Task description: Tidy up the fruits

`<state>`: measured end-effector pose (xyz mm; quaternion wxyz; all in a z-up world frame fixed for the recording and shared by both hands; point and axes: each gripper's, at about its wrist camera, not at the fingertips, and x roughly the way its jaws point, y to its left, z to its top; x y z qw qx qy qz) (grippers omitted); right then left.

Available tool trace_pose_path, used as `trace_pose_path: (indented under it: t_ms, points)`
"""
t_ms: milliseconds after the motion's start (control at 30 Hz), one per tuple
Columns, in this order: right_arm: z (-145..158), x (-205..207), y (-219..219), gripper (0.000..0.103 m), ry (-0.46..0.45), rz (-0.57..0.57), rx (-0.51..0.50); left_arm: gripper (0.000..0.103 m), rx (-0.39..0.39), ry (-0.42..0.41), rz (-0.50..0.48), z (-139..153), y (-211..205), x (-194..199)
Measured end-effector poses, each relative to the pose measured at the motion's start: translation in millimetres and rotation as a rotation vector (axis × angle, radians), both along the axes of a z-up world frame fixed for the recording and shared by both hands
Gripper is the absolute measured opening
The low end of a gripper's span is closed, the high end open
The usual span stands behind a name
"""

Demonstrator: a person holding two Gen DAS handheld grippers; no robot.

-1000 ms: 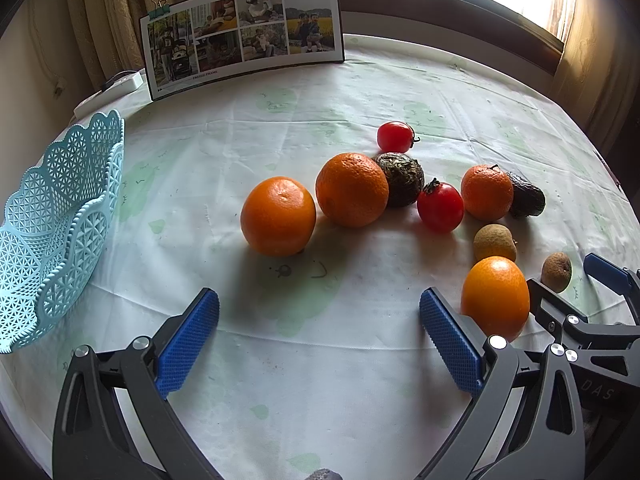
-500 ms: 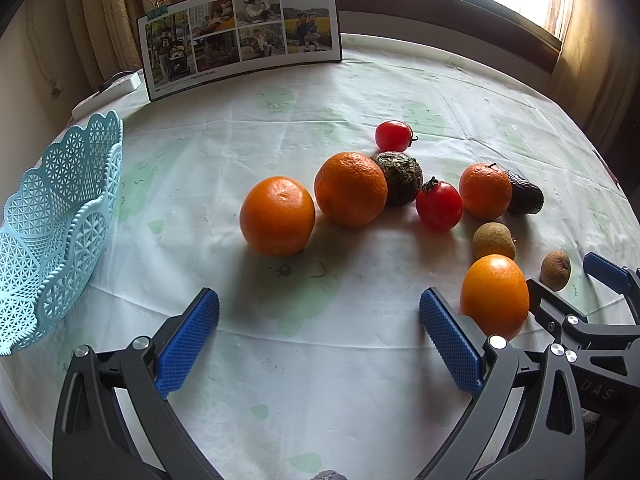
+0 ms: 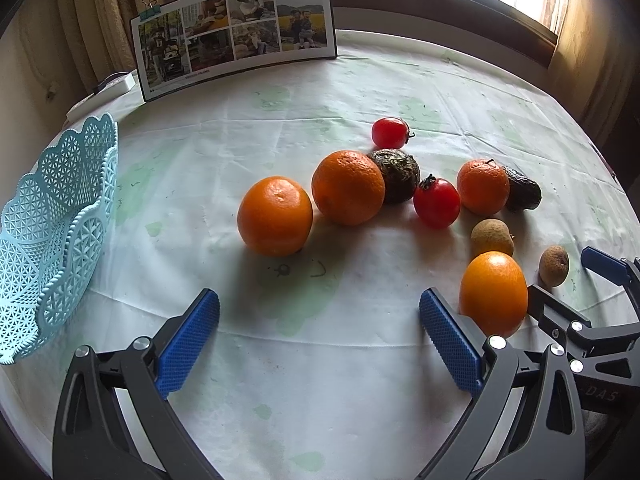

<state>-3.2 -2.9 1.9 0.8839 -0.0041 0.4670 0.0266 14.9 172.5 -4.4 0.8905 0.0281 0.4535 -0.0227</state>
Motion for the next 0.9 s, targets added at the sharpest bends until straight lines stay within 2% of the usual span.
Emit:
trace_pose_path:
  t_ms: [233,533,733,833,900]
  points:
    - [3,-4,-3,0.098,-0.017,0.015,0.046,0.101,0.036,-0.039,0.025,8,1,-5]
    - [8,-14,-11,0.098,-0.059,0.025,0.103,0.101,0.035,-0.059,0.041,19,4,-11]
    - [11,-18,-25,0.098,-0.087,0.013,0.157,0.101,0.026,-0.086,0.006,27,-1,-22]
    - [13,-19,-26,0.093,-0.096,0.027,0.167,0.101,0.031,-0.094,-0.018,29,-8,-27]
    - [13,-19,-22,0.083,-0.089,0.058,0.172,0.101,0.033,-0.094,-0.02,29,-10,-27]
